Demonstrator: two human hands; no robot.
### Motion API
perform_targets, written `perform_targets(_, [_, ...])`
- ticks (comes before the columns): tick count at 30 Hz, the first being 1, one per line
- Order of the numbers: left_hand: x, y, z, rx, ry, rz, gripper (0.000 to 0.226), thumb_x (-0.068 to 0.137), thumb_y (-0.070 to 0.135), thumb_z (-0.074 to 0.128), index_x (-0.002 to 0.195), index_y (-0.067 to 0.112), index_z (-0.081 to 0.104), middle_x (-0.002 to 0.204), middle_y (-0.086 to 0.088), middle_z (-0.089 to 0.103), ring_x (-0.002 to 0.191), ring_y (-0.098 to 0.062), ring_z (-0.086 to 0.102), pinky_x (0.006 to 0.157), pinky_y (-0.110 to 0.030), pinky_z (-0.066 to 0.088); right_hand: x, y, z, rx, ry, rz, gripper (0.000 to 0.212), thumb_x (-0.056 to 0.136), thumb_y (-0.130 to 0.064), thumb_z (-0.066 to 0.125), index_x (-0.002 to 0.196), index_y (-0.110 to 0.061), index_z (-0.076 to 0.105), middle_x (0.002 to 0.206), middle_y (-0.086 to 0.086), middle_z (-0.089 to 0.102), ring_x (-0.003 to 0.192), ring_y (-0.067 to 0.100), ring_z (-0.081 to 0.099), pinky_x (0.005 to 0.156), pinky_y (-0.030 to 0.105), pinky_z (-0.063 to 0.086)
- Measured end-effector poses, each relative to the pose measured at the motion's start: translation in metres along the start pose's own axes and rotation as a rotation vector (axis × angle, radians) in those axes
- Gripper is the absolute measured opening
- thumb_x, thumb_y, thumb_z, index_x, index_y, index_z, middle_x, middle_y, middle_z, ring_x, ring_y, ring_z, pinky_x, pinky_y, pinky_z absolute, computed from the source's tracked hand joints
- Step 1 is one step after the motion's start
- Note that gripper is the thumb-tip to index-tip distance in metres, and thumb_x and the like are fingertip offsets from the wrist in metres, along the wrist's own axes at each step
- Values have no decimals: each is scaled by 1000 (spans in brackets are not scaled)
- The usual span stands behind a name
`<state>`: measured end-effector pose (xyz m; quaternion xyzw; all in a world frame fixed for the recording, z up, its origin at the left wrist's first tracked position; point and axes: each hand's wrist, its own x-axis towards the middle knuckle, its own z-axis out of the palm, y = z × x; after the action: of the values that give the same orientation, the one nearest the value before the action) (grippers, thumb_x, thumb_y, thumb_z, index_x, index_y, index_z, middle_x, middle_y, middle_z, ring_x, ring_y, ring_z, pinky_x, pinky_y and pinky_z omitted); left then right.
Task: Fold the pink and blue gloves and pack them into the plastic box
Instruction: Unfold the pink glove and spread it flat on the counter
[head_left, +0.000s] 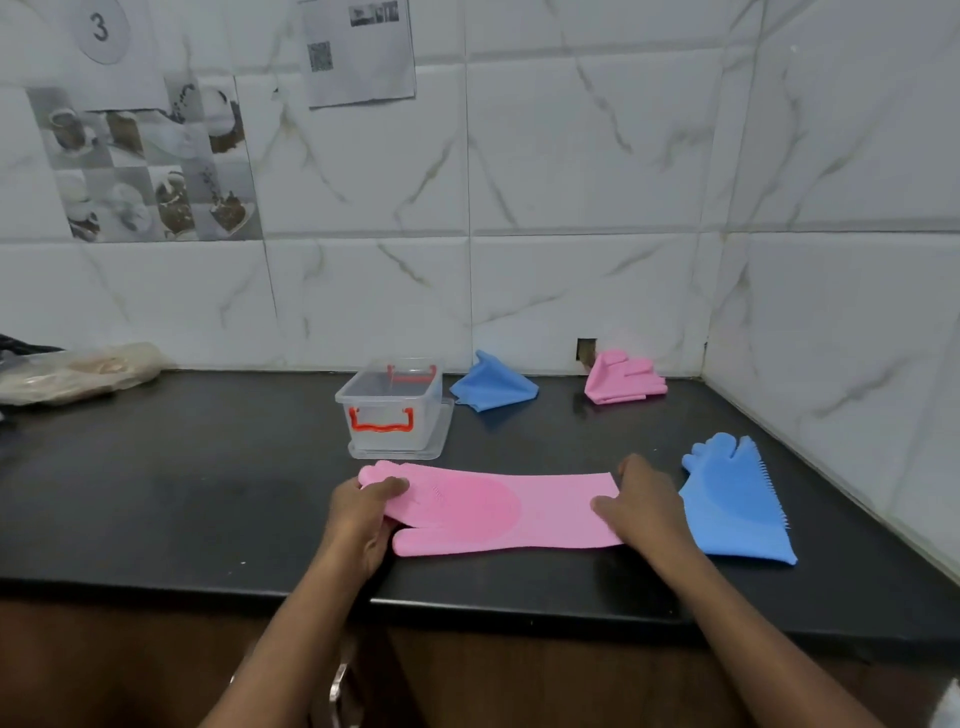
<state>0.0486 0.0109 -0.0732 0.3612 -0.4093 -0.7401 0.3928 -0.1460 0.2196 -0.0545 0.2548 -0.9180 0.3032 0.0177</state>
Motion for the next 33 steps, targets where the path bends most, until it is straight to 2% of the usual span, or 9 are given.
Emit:
perform_targets(3, [10,-2,-2,139,-5,96,29,77,-14,66,102,2,64,104,-23,70,90,-38,69,73,-45,58,-2,7,4,-50,74,-72,23,87,-25,66,98,-16,48,92,2,58,77,17,55,63,27,42])
perform_targets(7, [14,1,7,269,31,160,39,77,-11,70,113,4,61,111,-18,68,99,-35,66,90,-54,54,1,16,3,94,148,-81,15,86,-14,67,95,-11,55,87,1,59,78,17,56,69,31,48])
perform_targets(13, [4,-4,5,677,319,534,51,81,4,73,129,8,58,127,-12,63,115,-26,60,99,-40,49,1,19,14,-71,218,-151,17,90,-7,58,105,-13,64,101,5,64,82,16,60,70,28,52])
perform_targets(16, [1,-3,6,808,317,671,31,85,6,69,116,9,69,120,-9,68,106,-19,62,94,-32,49,2,17,18,-181,170,-180,16,90,-6,57,101,-13,66,100,4,60,77,14,55,69,27,52])
perform_targets(20, [-6,-10,9,1122,59,703,25,86,9,62,105,17,76,112,-2,72,101,-18,65,92,-28,49,7,16,20,-258,127,-198,18,88,-8,60,101,-19,67,98,0,59,76,10,53,72,22,51])
perform_targets(23, [-10,-12,13,1325,141,788,28,83,9,54,92,22,78,100,3,75,94,-19,67,84,-30,51,7,17,20,-296,99,-212,19,88,-11,59,101,-22,66,97,-3,59,76,9,55,73,23,54])
perform_targets(27, [-8,-12,12,1320,216,752,25,83,11,51,76,15,75,82,1,73,76,-20,67,70,-32,53,8,15,18,-266,17,-249,22,90,-12,56,105,-25,64,105,-4,59,80,9,56,75,19,49])
perform_targets(30, [-4,-14,11,1347,220,743,23,86,13,51,75,11,71,80,-1,69,76,-21,65,69,-36,53,8,15,19,-207,14,-231,23,90,-11,58,108,-23,66,106,-4,59,83,9,57,77,18,47])
perform_targets(33, [2,-13,10,1341,213,945,16,85,12,57,77,11,70,87,-2,67,83,-24,63,80,-35,51,3,18,17,-168,130,-180,22,92,-13,55,110,-19,65,106,0,60,84,12,58,74,22,49])
